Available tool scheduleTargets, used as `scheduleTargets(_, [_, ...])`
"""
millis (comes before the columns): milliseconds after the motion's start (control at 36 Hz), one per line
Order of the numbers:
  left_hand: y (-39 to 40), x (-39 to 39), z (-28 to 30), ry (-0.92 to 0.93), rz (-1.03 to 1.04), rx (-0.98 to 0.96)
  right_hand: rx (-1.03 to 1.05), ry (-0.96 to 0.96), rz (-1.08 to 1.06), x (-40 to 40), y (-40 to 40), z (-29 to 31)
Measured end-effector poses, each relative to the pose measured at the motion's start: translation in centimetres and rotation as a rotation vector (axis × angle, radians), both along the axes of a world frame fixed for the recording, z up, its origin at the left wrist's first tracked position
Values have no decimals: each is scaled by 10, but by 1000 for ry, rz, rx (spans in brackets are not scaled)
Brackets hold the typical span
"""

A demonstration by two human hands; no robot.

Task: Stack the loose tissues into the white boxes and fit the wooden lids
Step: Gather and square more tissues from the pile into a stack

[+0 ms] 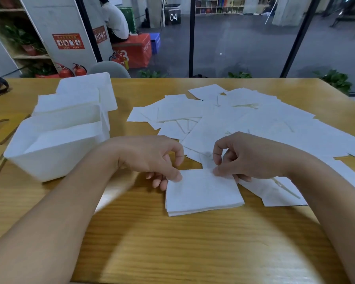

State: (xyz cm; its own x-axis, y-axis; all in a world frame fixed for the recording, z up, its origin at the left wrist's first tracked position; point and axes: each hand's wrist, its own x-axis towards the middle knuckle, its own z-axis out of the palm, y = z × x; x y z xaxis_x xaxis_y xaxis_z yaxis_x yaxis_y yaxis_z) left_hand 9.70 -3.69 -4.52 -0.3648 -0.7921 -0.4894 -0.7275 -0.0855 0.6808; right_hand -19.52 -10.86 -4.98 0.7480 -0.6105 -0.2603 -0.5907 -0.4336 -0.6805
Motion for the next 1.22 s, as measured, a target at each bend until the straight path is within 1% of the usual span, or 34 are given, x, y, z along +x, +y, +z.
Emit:
scheduleTargets(167, [-2,1,-1,-1,11,-18,-30,-3,-19,0,-1,0])
scheduleTargets(222, [-2,1,0,-34,-1,-18,-45,18,-30,1,-1,0])
scheduleTargets(278, [-3,1,0,-106,-7,-49,-85,41,-41,1,-2,-1])
scheduleTargets(333, [-4,3,0,-167,8,-128,-151,42,-61,0,-5,-2])
scheduleTargets(389, [-7,5,-1,-165,66,-219,-214,5,-101,0,-8,-2])
scheduleTargets(444, [-11,6,-3,-133,176,-331,-297,-61,-164,2,-10,-5])
scheduleTargets(500, [-18,2,-12,-114,300,-495,-378,-127,-236,6,-11,-11])
scheduleTargets(556, [-22,-5,-25,-105,414,-635,-413,-153,-266,11,-9,-18])
scheduleTargets(583, [-24,-9,-31,-109,436,-664,-418,-150,-265,13,-8,-21])
scheduleTargets(667, [-27,-18,-46,-138,403,-665,-427,-149,-257,15,-8,-27])
scheduleTargets(778, [-29,-26,-49,-133,415,-642,-431,-151,-262,15,-12,-31])
scheduleTargets(944, [-32,-45,-54,-9,474,-660,-412,-174,-238,16,-12,-32])
scheduleTargets(1083, [-35,-45,-54,-131,451,-685,-435,-181,-218,16,-10,-30])
scheduleTargets(1222, [-35,-42,-52,-99,445,-707,-522,-196,-135,21,-8,-30])
